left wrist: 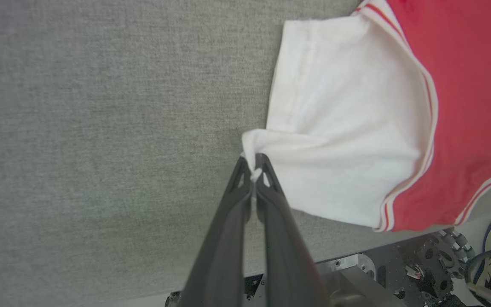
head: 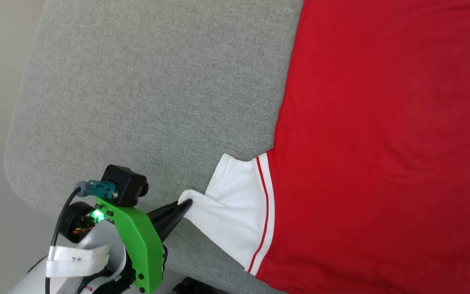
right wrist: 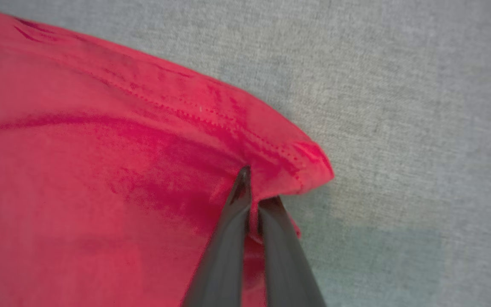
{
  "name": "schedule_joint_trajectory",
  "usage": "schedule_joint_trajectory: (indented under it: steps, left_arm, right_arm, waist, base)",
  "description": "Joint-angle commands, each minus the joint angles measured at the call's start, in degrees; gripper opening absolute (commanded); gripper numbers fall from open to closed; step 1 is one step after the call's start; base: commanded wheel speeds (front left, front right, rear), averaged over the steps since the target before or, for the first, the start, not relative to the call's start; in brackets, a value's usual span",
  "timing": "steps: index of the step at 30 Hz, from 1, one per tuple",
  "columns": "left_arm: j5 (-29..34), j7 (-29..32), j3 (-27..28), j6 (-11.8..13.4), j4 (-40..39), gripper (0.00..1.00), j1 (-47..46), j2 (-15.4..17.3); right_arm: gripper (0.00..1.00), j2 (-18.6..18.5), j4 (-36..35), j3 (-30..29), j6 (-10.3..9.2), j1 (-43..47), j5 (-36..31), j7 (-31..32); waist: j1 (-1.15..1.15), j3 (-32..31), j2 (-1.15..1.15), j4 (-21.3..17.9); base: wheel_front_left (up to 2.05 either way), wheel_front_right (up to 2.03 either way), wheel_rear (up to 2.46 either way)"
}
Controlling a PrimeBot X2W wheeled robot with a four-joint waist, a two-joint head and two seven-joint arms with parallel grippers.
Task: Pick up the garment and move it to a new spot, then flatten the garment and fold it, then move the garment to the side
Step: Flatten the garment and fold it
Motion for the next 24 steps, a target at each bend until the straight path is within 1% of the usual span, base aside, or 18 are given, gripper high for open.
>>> schedule_joint_trajectory:
  steps: [1,5,9,14,20,24]
  left_arm:
    - [-0.1,0.2,0.5,0.5,0.2,0.0,-0.8,0.6]
    - [0.1,0.8,1.0,1.3,0.5,0.0,-0.3,1.7]
    - [-0.7,1.5,1.0,1.8,0.8,0.0,0.6,2.1]
    - [-0.5,2.0,0.6,2.6,1.7,0.0,1.6,2.5]
    - [-0.8,2.1,-0.1,3.2,2.3,0.0,2.9,2.1]
    - [-0.4,1.5,-0.3,4.1,2.8,0.0,3.9,1.9]
  right_arm:
    - [0.0,0.2,1.8,-0.2,-0.04,4.7,0.5,0.3]
    - [0.0,1.3,1.4,-1.8,-0.04,9.8,1.9,-1.6]
    - [0.0,2.8,0.2,-3.8,-0.04,15.6,3.9,-3.1]
    - [0.0,3.1,-2.5,-5.4,-0.04,23.6,6.4,-4.3]
    - [0.0,2.1,-7.8,-7.1,-0.04,34.2,9.1,-5.0]
    - [0.0,3.2,-13.4,-8.0,-0.04,40.8,10.2,-5.5]
  waist:
    - [0.0,-3.7,0.0,-2.4]
    - [0.0,-7.6,0.0,-4.8]
    - [0.0,-11.5,0.0,-7.0]
    - [0.0,-15.8,0.0,-9.3]
    - [0.0,-20.1,0.0,-11.5]
    - [0.0,-22.5,0.0,-12.8]
  base:
    - [0.0,0.0,0.0]
    - [0.0,0.0,0.0]
    - [0.0,0.0,0.0]
    - [0.0,0.0,0.0]
    - [0.0,0.0,0.0]
    - [0.0,0.0,0.0]
